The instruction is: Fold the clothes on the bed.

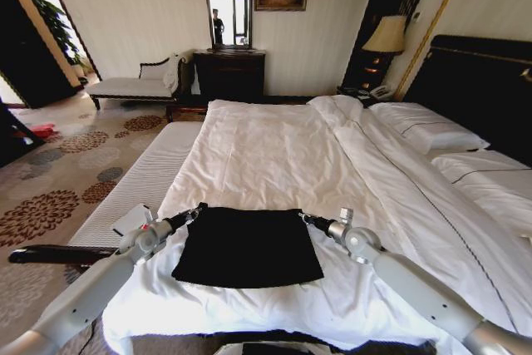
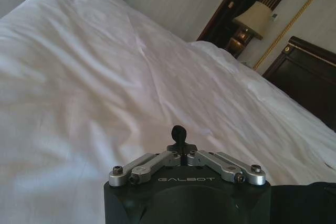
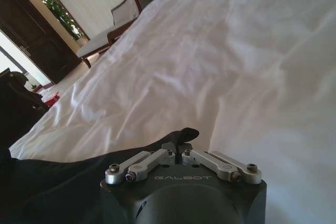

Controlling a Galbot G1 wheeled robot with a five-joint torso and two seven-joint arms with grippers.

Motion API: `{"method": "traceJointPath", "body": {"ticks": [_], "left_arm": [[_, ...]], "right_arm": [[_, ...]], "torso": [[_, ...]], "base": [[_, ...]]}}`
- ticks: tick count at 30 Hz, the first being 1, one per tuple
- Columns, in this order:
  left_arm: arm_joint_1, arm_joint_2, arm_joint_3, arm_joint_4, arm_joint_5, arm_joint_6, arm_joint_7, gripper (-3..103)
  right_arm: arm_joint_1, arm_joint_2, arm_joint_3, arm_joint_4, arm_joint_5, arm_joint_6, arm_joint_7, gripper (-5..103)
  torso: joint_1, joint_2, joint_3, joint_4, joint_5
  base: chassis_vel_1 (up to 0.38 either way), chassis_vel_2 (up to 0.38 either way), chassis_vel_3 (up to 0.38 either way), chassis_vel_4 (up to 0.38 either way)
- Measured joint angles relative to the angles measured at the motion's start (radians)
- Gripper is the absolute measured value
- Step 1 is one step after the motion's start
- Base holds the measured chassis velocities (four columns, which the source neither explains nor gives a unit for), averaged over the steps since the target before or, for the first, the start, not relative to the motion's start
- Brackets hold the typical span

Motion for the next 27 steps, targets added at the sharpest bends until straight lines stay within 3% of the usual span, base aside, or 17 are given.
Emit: {"method": "traceJointPath", "body": {"ticks": [12, 27], "left_arm": [[0.067, 0.032, -0.098, -0.145, -0.048, -0.032, -0.058, 0], [0.204, 0.058, -0.364, -0.416, -0.126, -0.054, -0.115, 0]], "right_arm": [[-0.066, -0.055, 0.098, 0.182, -0.067, 0.062, -0.003, 1], [-0.233, -0.102, 0.42, 0.388, -0.061, 0.083, 0.006, 1]], "torso": [[0.0, 0.0, 0.0, 0.0, -0.0001], [0.0, 0.0, 0.0, -0.0002, 0.0002]], "base": [[0.0, 0.0, 0.0, 0.0], [0.0, 0.0, 0.0, 0.0]]}}
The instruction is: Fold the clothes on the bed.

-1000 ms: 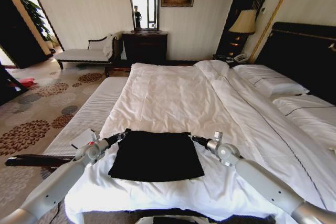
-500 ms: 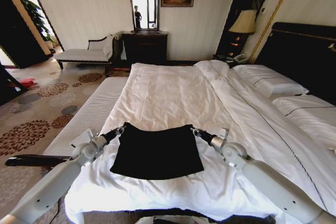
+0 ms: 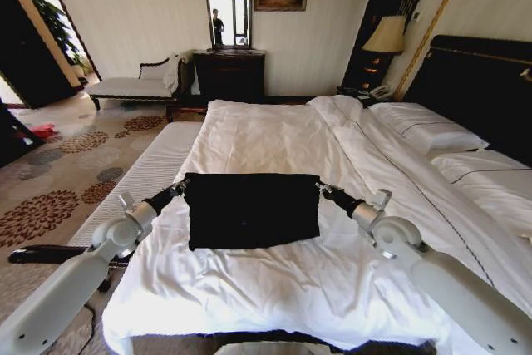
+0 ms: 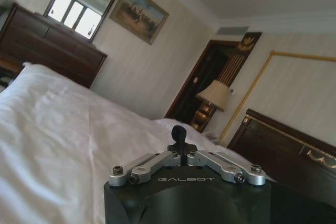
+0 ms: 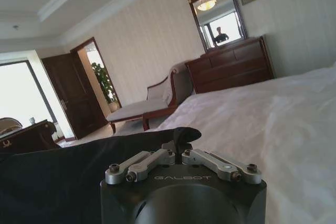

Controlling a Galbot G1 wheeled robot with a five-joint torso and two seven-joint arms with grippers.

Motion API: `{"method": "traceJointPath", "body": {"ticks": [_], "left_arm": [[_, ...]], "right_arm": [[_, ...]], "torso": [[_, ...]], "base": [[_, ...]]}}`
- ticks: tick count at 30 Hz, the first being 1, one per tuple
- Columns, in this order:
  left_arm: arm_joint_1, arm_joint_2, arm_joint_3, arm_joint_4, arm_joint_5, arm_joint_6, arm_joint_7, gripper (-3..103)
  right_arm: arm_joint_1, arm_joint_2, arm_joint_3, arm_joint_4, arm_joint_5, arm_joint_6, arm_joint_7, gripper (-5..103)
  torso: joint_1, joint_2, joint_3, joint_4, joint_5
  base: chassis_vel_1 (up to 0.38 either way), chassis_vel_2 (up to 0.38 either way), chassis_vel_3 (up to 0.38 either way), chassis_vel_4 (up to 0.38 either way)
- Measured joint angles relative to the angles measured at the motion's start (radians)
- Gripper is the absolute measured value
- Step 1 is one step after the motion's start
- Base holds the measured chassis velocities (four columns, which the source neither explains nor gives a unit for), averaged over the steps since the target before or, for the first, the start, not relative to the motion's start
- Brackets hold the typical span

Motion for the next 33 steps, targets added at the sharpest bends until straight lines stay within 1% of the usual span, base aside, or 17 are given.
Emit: {"method": "traceJointPath", "body": {"ticks": [2, 3, 7, 8, 12, 15, 18, 20, 23, 24, 27, 28, 29, 30, 32, 33], "left_arm": [[0.05, 0.002, -0.05, -0.051, -0.008, 0.0, -0.003, 0], [0.05, 0.002, -0.05, -0.051, -0.008, 0.0, -0.003, 0], [0.117, 0.009, -0.13, -0.108, -0.027, -0.001, -0.004, 0], [0.117, 0.009, -0.13, -0.108, -0.027, -0.001, -0.004, 0], [0.146, 0.017, -0.188, -0.136, -0.048, -0.002, -0.011, 0], [0.153, 0.019, -0.2, -0.143, -0.052, -0.002, -0.013, 0], [0.191, 0.02, -0.251, -0.172, -0.067, -0.001, -0.02, 0], [0.202, 0.019, -0.263, -0.18, -0.071, -0.001, -0.02, 0], [0.287, 0.006, -0.341, -0.238, -0.093, -0.001, -0.02, 0], [0.287, 0.006, -0.341, -0.238, -0.093, -0.001, -0.02, 0], [0.38, -0.022, -0.415, -0.297, -0.112, 0.001, -0.015, 0], [0.38, -0.022, -0.415, -0.297, -0.112, 0.001, -0.015, 0], [0.423, -0.037, -0.443, -0.32, -0.112, 0.001, -0.012, 0], [0.503, -0.069, -0.492, -0.368, -0.077, -0.004, 0.002, 0], [0.551, -0.094, -0.524, -0.414, -0.069, -0.008, 0.009, 0], [0.551, -0.094, -0.524, -0.414, -0.069, -0.008, 0.009, 0]], "right_arm": [[-0.023, -0.009, 0.045, 0.052, 0.011, 0.0, 0.005, 1], [-0.023, -0.009, 0.045, 0.052, 0.011, 0.0, 0.005, 1], [-0.048, -0.026, 0.101, 0.116, 0.035, 0.001, 0.013, 1], [-0.048, -0.026, 0.101, 0.116, 0.035, 0.001, 0.013, 1], [-0.064, -0.039, 0.138, 0.158, 0.052, 0.001, 0.023, 1], [-0.074, -0.042, 0.152, 0.165, 0.053, 0.0, 0.024, 1], [-0.145, -0.045, 0.225, 0.196, 0.069, -0.005, 0.027, 1], [-0.16, -0.045, 0.241, 0.204, 0.075, -0.006, 0.029, 1], [-0.267, -0.034, 0.337, 0.283, 0.131, -0.029, 0.077, 1], [-0.267, -0.034, 0.337, 0.283, 0.131, -0.029, 0.077, 1], [-0.383, -0.013, 0.431, 0.36, 0.146, -0.043, 0.099, 1], [-0.383, -0.013, 0.431, 0.36, 0.146, -0.043, 0.099, 1], [-0.428, -0.004, 0.469, 0.384, 0.15, -0.049, 0.11, 1], [-0.497, 0.004, 0.523, 0.413, 0.153, -0.06, 0.141, 1], [-0.533, 0.008, 0.56, 0.444, 0.179, -0.074, 0.176, 1], [-0.533, 0.008, 0.56, 0.444, 0.179, -0.074, 0.176, 1]], "torso": [[0.0, 0.0, 0.0, 0.0004, -0.0004], [0.0, 0.0, 0.0, 0.0004, -0.0004], [0.0, 0.0, 0.0, 0.0003, -0.0004], [0.0, 0.0, 0.0, 0.0003, -0.0004], [0.0, 0.0, 0.0, 0.0003, -0.0003], [0.0, 0.0, 0.0, 0.0003, -0.0002], [0.0, 0.0, 0.0, 0.0001, 0.0], [0.0, 0.0, 0.0, 0.0, -0.0001], [0.0, 0.0, 0.0, 0.0002, -0.0002], [0.0, 0.0, 0.0, 0.0002, -0.0002], [0.0, 0.0, 0.0, 0.0001, -0.0003], [0.0, 0.0, 0.0, 0.0001, -0.0003], [0.0, 0.0, 0.0, 0.0001, -0.0003], [0.0, 0.0, 0.0, 0.0002, -0.0003], [0.0, 0.0, 0.0, 0.0003, -0.0001], [0.0, 0.0, 0.0, 0.0003, -0.0001]], "base": [[0.0, 0.0, 0.0, 0.0], [0.0, 0.0, 0.0, 0.0], [0.0, 0.0, 0.0, 0.0], [0.0, 0.0, 0.0, 0.0], [0.0, 0.0, 0.0, 0.0], [0.0, 0.0, 0.0, 0.0], [0.0, 0.0, 0.0, 0.0], [0.0, 0.0, 0.0, 0.0], [0.0, 0.0, 0.0, 0.0], [0.0, 0.0, 0.0, 0.0], [0.0, 0.0, 0.0, 0.0], [0.0, 0.0, 0.0, 0.0], [0.0, 0.0, 0.0, 0.0], [0.0, 0.0, 0.0, 0.0], [0.0, 0.0, 0.0, 0.0], [0.0, 0.0, 0.0, 0.0]]}}
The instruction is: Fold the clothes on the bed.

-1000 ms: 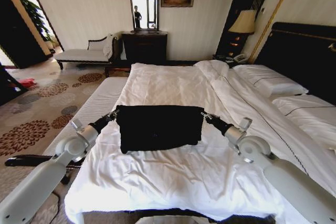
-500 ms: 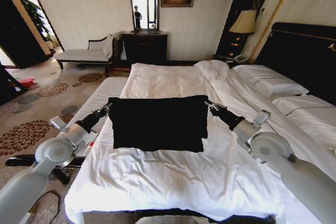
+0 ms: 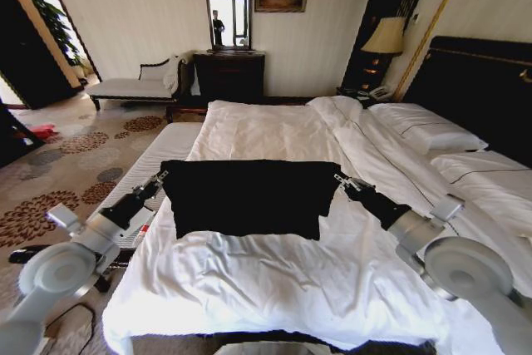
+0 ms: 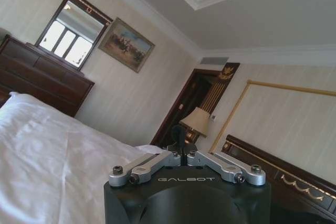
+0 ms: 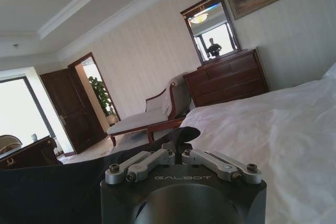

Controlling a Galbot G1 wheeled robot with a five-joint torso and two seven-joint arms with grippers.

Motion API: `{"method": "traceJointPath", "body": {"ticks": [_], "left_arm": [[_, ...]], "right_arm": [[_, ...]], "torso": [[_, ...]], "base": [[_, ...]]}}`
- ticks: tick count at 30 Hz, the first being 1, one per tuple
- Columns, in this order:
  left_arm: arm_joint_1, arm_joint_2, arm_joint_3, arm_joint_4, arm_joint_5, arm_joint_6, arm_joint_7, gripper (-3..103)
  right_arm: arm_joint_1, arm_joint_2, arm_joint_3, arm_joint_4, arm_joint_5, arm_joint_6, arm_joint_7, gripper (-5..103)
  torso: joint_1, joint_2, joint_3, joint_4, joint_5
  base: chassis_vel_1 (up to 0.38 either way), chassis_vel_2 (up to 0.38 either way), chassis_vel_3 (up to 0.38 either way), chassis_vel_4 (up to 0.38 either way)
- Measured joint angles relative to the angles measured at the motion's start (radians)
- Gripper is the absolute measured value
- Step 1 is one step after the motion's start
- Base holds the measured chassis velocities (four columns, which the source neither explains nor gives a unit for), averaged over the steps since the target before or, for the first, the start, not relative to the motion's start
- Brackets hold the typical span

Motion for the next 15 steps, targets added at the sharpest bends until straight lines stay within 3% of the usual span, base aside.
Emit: {"method": "traceJointPath", "body": {"ticks": [3, 6, 9, 13, 15], "left_arm": [[0.037, -0.027, 0.0, -0.025, 0.019, -0.003, 0.003, 0], [-0.005, -0.022, 0.073, 0.033, 0.051, -0.004, -0.008, 0], [-0.16, -0.014, 0.246, 0.181, 0.107, -0.005, -0.035, 0], [-0.257, -0.021, 0.352, 0.271, 0.135, -0.002, -0.043, 0], [-0.398, -0.022, 0.479, 0.383, 0.152, 0.001, -0.045, 0]], "right_arm": [[-0.017, 0.003, 0.016, 0.027, 0.028, -0.021, 0.035, 1], [0.053, -0.002, -0.066, -0.023, 0.027, -0.03, 0.055, 1], [0.229, -0.012, -0.268, -0.15, 0.024, -0.036, 0.079, 1], [0.346, -0.016, -0.382, -0.258, 0.017, -0.037, 0.073, 1], [0.405, -0.02, -0.432, -0.367, 0.01, -0.037, 0.042, 1]], "torso": [[0.0, 0.0, 0.0, 0.0001, 0.0], [0.0, 0.0, 0.0, -0.0001, -0.0003], [0.0, 0.0, 0.0, 0.0001, -0.0003], [0.001, 0.0, 0.001, 0.0003, -0.0001], [0.001, 0.0, 0.001, 0.0008, 0.0]], "base": [[0.0, 0.0, 0.0, 0.0], [0.0, 0.0, 0.0, 0.0], [0.0, 0.0, 0.0, 0.0], [0.0, 0.0, 0.0, 0.0], [0.0, 0.0, 0.0, 0.0]]}}
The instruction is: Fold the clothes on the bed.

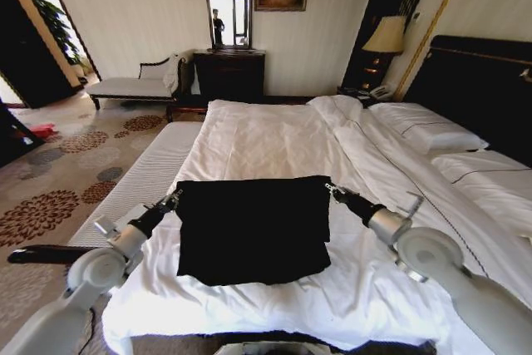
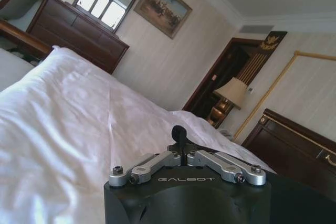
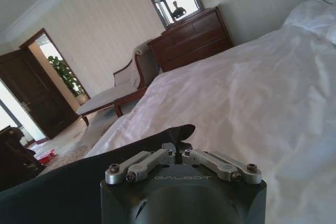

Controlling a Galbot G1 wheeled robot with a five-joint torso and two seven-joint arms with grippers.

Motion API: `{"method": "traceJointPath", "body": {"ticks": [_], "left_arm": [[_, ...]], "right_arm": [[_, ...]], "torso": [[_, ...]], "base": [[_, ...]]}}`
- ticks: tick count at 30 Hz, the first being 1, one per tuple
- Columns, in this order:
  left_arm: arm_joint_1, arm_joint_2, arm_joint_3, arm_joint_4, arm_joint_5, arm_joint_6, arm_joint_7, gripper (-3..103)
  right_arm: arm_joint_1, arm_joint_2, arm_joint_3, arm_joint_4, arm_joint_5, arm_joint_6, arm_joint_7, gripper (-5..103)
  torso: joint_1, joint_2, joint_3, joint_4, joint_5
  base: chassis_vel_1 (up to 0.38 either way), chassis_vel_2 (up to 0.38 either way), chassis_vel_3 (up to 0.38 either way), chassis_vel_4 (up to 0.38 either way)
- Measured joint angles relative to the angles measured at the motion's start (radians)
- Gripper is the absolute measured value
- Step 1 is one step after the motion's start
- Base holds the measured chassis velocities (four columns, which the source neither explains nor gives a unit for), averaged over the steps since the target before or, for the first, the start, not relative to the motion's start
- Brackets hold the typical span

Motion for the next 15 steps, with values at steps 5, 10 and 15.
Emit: {"method": "traceJointPath", "body": {"ticks": [5, 10, 15], "left_arm": [[-0.13, -0.002, 0.105, 0.142, 0.012, 0.001, 0.011, 0], [-0.219, -0.037, 0.19, 0.262, 0.049, 0.001, 0.021, 0], [-0.294, -0.08, 0.272, 0.338, 0.078, -0.005, 0.022, 0]], "right_arm": [[0.05, 0.002, -0.054, -0.131, -0.03, 0.009, -0.05, 1], [0.139, 0.028, -0.17, -0.251, -0.097, 0.044, -0.128, 1], [0.241, 0.055, -0.283, -0.331, -0.119, 0.064, -0.144, 1]], "torso": [[0.0, 0.0, 0.0, -0.0022, 0.0001], [0.0, 0.0, 0.0, -0.0002, 0.0001], [-0.001, 0.0, 0.0, -0.0009, -0.0003]], "base": [[0.0, 0.0, 0.0, 0.0], [0.0, 0.0, 0.0, 0.0], [0.0, 0.0, 0.0, 0.0]]}}
